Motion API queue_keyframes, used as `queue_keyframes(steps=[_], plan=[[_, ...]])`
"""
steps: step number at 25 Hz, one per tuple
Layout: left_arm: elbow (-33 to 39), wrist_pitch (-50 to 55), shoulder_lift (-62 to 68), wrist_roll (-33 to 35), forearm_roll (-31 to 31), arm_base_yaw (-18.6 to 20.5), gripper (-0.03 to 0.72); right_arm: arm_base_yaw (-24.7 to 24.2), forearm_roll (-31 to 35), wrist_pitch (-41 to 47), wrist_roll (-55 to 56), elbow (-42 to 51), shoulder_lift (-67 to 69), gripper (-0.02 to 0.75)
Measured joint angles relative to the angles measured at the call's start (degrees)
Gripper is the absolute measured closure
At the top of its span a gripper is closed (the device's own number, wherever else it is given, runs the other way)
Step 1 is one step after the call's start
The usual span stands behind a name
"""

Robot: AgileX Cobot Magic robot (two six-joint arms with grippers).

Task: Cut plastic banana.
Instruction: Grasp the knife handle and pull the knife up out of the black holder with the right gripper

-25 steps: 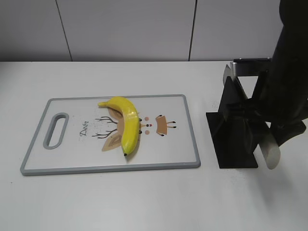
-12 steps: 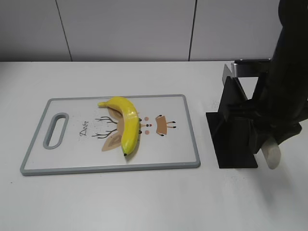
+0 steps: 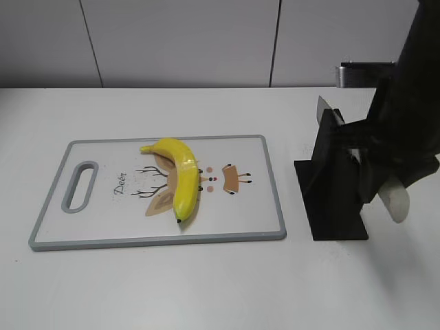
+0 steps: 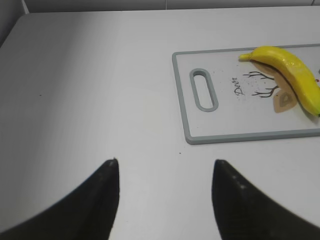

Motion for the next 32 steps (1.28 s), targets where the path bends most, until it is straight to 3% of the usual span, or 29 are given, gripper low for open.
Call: queue_keyframes(steps=[16, 21, 28, 32], plan=[[0.0, 0.0, 0.0, 0.0, 0.0, 0.0, 0.136, 0.06, -1.93, 1.27, -0.17, -5.32, -13.4, 0.57], [-1.06, -0.61, 2.4, 0.69, -0.06, 0.0, 0.136, 0.06, -2.11, 1.39, -9.99, -7.79, -14.75, 0.57], [-7.23, -9.57, 16.08, 10.67, -6.19, 0.0, 0.136, 0.0, -2.19, 1.44, -31.47, -11.72, -13.02, 0.57], [-11.32, -12.0, 25.37, 22.22, -12.05, -0.05, 0.136, 0.0, -2.25, 1.44, -41.36, -15.67, -9.25, 0.57]])
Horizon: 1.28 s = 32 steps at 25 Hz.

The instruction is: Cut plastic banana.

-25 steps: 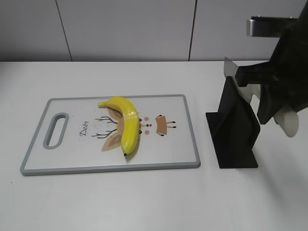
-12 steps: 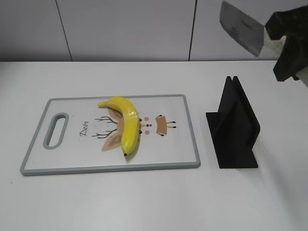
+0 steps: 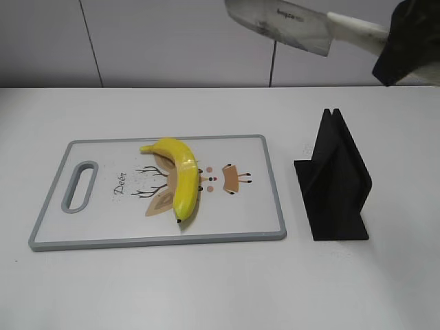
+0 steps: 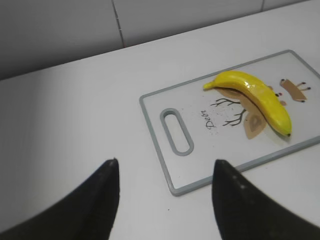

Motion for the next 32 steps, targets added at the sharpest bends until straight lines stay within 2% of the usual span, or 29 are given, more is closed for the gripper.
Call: queue_keyframes(steps=[4, 6, 11, 18, 22, 26, 32], plan=[[-5.85, -0.39, 8.74, 11.9, -7.56, -1.27, 0.136, 0.0, 0.2, 0.0, -7.53, -4.13, 3.97, 0.57], [-8.97, -0.32, 13.63, 16.07, -9.44, -1.82, 0.136, 0.0, 0.6, 0.0, -10.46, -5.76, 6.1, 0.57], [-18.88, 2.12, 25.28, 24.77, -11.02, -4.16, 0.136, 0.0, 1.81, -0.06, -17.75, -8.32, 10.81, 0.57], [-31.99, 5.7, 41.77, 35.38, -10.85, -12.29, 0.136, 0.0, 7.07, -0.11, -34.59, -9.71, 15.46, 0.57], [-38.88, 7.48, 51.08, 39.85, -10.17, -16.16, 0.136, 0.0, 9.82, -0.15, -45.64, -10.97, 17.8, 0.57], [-44.0, 10.52, 59.63, 41.74, -8.54, -18.65, 0.144, 0.0, 12.65, -0.28, -51.12, -12.43, 19.86, 0.57], [-46.28, 11.11, 68.27, 42.77, -6.22, -19.16, 0.155, 0.0, 13.89, -1.43, -53.45, -12.73, 21.47, 0.57]])
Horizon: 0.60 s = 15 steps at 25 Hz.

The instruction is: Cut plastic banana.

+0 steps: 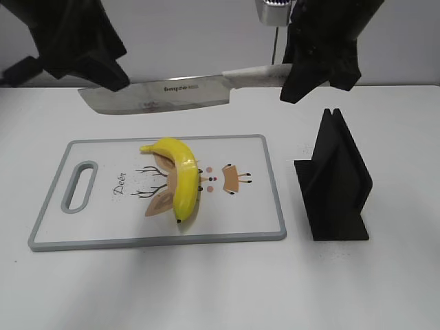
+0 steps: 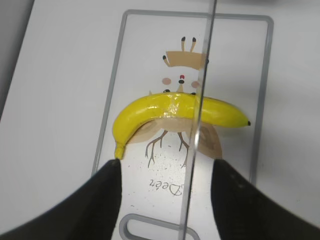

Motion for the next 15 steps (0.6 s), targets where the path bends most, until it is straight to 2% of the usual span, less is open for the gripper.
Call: queue_keyframes(steps=[5, 10, 15], plan=[[-0.06, -2.85, 3.91, 0.17, 0.95, 0.0, 0.177, 0.0, 0.24, -0.51, 0.01, 0.0, 1.88, 0.57], [-0.06, -4.53, 5.7, 0.24, 1.17, 0.0, 0.319, -0.17, 0.19, -2.85, 0.14, -0.05, 2.95, 0.57], [-0.06, -5.17, 7.58, 0.24, 1.17, 0.0, 0.367, -0.5, 1.0, -4.13, 0.01, -0.05, 2.95, 0.57]])
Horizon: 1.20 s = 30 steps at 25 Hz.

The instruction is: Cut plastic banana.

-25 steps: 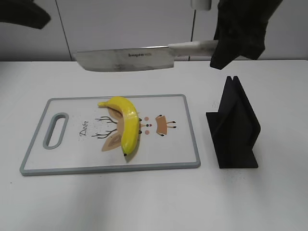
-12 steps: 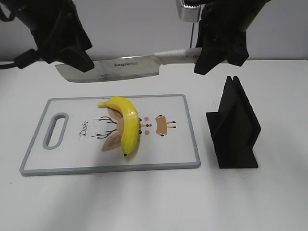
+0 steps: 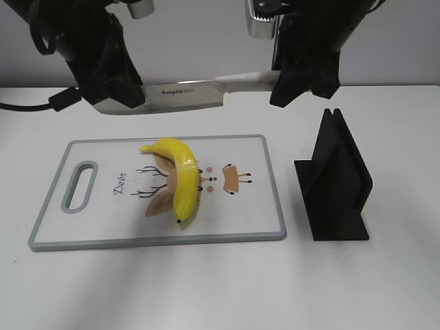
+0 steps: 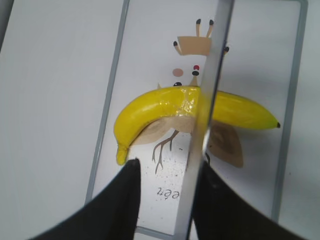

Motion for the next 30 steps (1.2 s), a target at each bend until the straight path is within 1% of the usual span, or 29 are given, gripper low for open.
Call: queue_keyframes(steps=[2, 3, 4, 9, 11, 18, 26, 30], plan=[[-0.02, -0.27, 0.61, 0.0, 0.08, 0.0, 0.376, -0.39, 0.79, -0.04, -0.05, 0.0, 0.0, 0.57], [-0.02, -0.41, 0.85, 0.0, 0.4, 0.0, 0.389, -0.69, 1.31, -0.04, -0.04, 0.0, 0.0, 0.57], [-0.02, -0.58, 1.0, 0.0, 0.78, 0.0, 0.418, -0.97, 1.61, -0.04, -0.04, 0.0, 0.0, 0.57], [-0.07, -1.31, 1.6, 0.24, 1.32, 0.0, 0.658, -2.1, 2.08, -0.53, -0.39, 0.0, 1.01, 0.57], [-0.07, -1.38, 1.67, 0.78, 1.62, -0.11, 0.688, -2.17, 2.08, -0.73, -1.04, -0.06, 1.78, 0.569], [-0.07, -2.84, 4.41, 1.29, 2.55, -0.11, 0.698, -2.23, 2.1, -2.61, -1.35, -0.24, 5.41, 0.568], [-0.07, -7.38, 16.07, 1.33, 0.27, -0.01, 0.698, -2.46, 0.33, -4.95, -1.15, -0.24, 13.98, 0.568], [-0.91, -7.67, 21.22, -1.51, -0.46, 0.14, 0.694, -2.74, -0.1, -6.2, 2.34, -0.52, 19.88, 0.555]])
